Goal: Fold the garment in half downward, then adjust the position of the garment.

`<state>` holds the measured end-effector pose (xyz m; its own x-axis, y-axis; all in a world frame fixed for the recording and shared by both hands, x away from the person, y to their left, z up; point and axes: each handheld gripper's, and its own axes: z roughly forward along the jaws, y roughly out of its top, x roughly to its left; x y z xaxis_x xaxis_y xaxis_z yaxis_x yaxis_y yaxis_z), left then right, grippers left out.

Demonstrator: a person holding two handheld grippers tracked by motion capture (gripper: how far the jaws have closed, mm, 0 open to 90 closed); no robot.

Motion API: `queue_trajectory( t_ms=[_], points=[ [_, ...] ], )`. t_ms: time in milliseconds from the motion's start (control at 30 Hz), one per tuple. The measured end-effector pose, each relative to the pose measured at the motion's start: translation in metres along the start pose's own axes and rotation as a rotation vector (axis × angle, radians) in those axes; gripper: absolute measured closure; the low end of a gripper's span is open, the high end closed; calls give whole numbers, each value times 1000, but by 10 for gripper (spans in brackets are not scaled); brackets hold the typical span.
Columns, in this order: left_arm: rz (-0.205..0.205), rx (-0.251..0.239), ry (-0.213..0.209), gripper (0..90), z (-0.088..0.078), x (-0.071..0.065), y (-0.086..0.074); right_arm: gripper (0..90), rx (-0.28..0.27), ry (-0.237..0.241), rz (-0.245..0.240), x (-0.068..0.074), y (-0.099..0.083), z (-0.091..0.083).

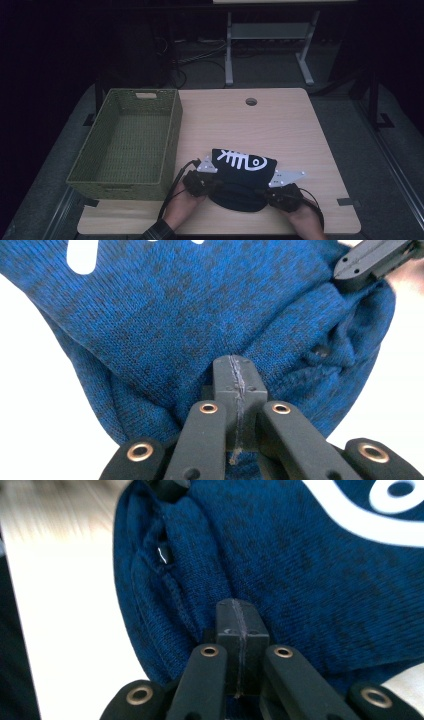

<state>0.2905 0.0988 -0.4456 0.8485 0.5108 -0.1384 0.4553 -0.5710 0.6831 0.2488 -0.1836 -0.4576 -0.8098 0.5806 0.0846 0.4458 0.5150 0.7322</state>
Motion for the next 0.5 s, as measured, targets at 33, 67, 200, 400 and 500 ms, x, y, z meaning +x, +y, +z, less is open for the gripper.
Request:
queue_trajectory(
  t_ms=[33,67,200,400,500],
  points=[
    [3,-16,5,899,-3,0,1,888,-10,4,5,-1,1,-2],
    [3,-16,5,898,-3,0,1,878,-27,6,12,-1,2,-6],
    [-8,-54,7,851,-9,0,5,818,-58,2,11,-2,4,-12],
    [-27,-93,40,678,-20,5,12,664,-105,-41,46,-8,6,-26],
    [-61,-112,56,571,-23,12,16,542,-118,-85,79,-13,2,-35]
  ],
)
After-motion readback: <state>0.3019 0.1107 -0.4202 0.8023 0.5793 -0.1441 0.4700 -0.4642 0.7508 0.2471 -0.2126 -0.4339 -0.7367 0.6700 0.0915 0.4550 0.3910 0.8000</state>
